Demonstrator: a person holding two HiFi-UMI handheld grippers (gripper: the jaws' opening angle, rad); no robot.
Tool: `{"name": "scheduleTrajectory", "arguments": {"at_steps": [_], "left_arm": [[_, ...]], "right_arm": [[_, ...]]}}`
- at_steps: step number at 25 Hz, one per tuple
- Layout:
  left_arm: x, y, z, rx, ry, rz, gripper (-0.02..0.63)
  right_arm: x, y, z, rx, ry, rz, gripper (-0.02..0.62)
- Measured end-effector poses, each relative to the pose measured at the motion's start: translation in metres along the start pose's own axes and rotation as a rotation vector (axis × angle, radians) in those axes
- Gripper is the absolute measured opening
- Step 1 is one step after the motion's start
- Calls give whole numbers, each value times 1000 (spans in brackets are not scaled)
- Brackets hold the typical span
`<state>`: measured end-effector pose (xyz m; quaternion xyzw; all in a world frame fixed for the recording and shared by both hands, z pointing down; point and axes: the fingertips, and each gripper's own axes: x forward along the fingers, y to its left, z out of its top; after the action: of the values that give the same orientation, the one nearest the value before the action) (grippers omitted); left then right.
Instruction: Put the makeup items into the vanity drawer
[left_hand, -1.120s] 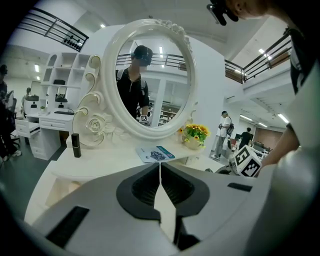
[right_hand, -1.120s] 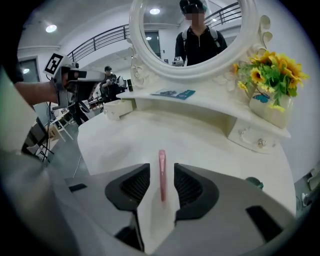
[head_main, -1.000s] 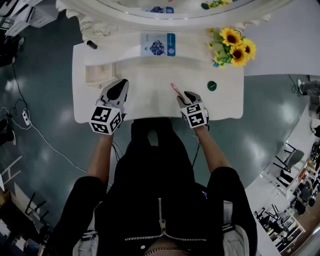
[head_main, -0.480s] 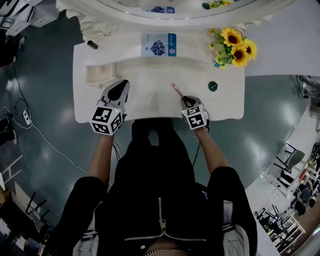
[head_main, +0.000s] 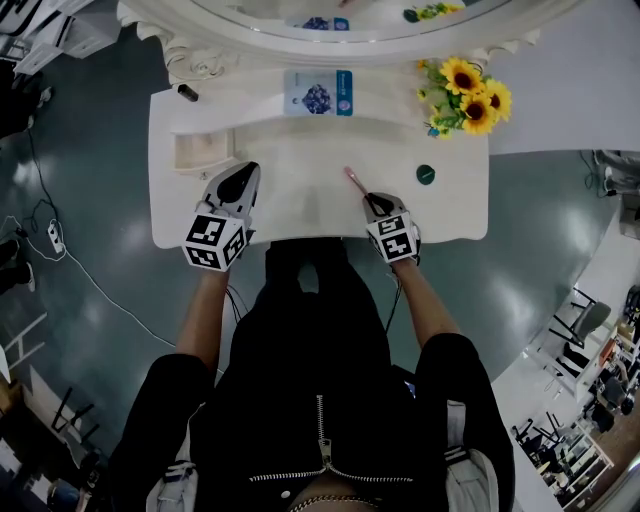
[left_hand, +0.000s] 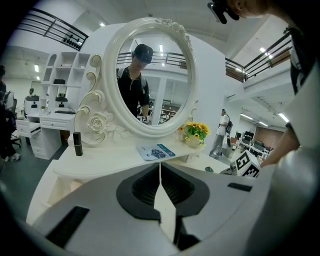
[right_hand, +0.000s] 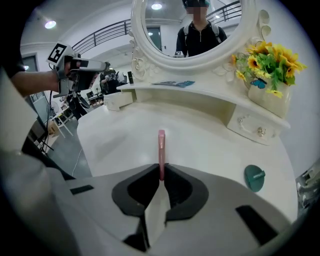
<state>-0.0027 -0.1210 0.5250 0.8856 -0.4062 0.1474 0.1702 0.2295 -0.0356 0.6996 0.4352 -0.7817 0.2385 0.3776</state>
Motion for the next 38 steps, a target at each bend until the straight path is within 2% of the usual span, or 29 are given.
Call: {"name": "scheduleTrajectory", "arguments": {"at_steps": [13,21,29,38], "left_arm": [[-5,3,24,13,-62,12,26],[-14,13,41,18,-106,38,26],[-37,37,40,-9,-136,107,26],[-89,84,20,-65,-154,248,26]], "right_arm": [[-41,-22,80,-18,-230,-35,37],[-81,-38,141,-6,-414,-103,35],[-66,-14,169,-72,-415,-35,35],[-26,46,218,-180,-413,102,35]]}}
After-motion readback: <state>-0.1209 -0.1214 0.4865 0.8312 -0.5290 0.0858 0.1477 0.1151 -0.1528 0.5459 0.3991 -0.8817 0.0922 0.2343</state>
